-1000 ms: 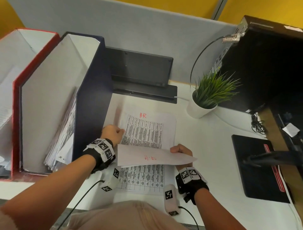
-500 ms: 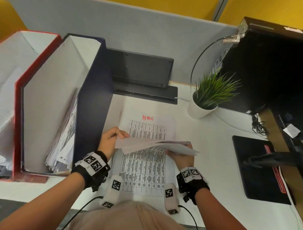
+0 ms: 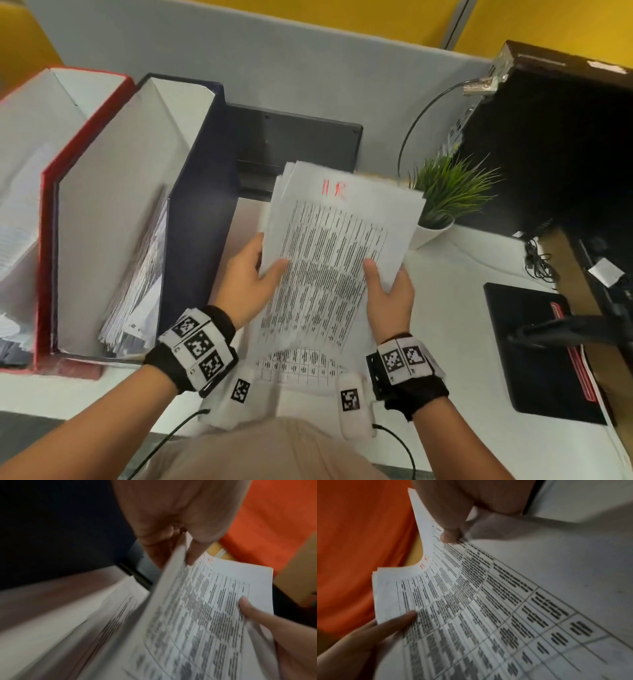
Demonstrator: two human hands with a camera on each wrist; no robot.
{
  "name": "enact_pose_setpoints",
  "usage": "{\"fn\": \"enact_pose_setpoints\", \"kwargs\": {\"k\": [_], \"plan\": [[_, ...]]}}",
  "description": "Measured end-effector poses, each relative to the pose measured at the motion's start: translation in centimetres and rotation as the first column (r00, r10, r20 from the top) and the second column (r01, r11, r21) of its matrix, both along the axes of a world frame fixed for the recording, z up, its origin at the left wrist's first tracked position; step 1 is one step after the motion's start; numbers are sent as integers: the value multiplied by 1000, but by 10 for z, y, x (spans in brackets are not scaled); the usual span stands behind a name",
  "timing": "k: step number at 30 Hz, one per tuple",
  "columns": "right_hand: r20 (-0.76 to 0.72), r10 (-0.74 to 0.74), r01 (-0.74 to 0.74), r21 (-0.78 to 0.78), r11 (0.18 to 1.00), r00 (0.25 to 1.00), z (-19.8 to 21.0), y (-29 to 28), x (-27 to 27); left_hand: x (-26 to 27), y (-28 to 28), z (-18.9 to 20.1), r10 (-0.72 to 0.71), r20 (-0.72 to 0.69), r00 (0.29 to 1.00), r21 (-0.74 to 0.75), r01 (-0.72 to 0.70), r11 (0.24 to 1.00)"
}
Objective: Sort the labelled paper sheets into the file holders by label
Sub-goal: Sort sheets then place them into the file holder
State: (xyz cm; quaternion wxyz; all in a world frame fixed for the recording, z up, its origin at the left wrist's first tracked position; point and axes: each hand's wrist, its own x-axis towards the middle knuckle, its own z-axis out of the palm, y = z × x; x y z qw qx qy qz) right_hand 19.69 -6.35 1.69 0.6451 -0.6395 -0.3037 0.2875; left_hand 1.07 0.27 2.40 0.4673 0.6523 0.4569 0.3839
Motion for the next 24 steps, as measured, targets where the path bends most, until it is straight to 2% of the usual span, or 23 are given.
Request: {"fn": "enact_pose_setpoints", "kwargs": {"k": [4,7,13,18,21,24], "plan": [[17,-13,8,241,970,1000,38,10,-6,2,0,32,74,133,988,242,-105,964],[-4,29,-27,282,959,1000,44,13,-9,3,-3,36,120,195,973,302,-176,937],[-86,84,-73,119,990,993,16,8,-20,11,-3,13,164,71,984,79,-170,982],[-63,50,-44,103,994,997,7,9,-12,9,0,16,182,104,978,68,-189,980],[22,115,-115,-10,993,993,-6,4,-14,8,-2,1,188,110,976,-92,-178,980],[18,113,-111,-73,991,993,-16,4,-15,5,-2,-11,184,54,982,-242,-166,956]]}}
